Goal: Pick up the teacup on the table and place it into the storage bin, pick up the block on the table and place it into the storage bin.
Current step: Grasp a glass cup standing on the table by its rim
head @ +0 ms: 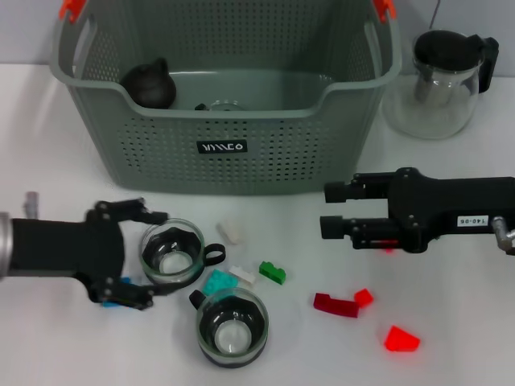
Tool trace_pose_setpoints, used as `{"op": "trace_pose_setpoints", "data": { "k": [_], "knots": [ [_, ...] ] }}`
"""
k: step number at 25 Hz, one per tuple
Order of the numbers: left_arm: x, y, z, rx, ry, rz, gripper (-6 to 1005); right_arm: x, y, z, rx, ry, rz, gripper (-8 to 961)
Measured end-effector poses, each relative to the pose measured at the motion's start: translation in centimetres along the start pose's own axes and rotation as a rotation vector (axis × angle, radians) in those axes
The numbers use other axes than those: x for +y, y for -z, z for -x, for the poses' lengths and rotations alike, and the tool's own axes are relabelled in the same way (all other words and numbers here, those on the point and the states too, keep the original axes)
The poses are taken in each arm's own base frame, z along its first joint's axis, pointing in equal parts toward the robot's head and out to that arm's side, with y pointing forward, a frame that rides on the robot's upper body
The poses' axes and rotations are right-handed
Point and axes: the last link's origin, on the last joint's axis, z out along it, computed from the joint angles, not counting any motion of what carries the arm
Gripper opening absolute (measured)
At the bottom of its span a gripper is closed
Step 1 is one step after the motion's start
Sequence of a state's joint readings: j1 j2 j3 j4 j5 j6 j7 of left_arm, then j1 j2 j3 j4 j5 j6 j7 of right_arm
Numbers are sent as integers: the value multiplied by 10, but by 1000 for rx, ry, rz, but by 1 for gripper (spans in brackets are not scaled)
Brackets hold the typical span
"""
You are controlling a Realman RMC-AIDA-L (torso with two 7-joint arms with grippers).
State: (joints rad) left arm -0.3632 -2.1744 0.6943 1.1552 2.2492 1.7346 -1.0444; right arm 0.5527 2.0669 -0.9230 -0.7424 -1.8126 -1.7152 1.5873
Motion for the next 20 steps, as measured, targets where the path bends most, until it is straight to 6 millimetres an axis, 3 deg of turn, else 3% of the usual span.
{"op": "trace_pose_setpoints", "data": {
  "k": [8,20],
  "knots": [
    [-7,-33,-14,-157,-45,111,933,-4,9,-2,-6,-14,-33,663],
    [-16,-37,-7,-312,-53,111,916,-8,12,-11,-16,-40,-63,663]
  ]
}}
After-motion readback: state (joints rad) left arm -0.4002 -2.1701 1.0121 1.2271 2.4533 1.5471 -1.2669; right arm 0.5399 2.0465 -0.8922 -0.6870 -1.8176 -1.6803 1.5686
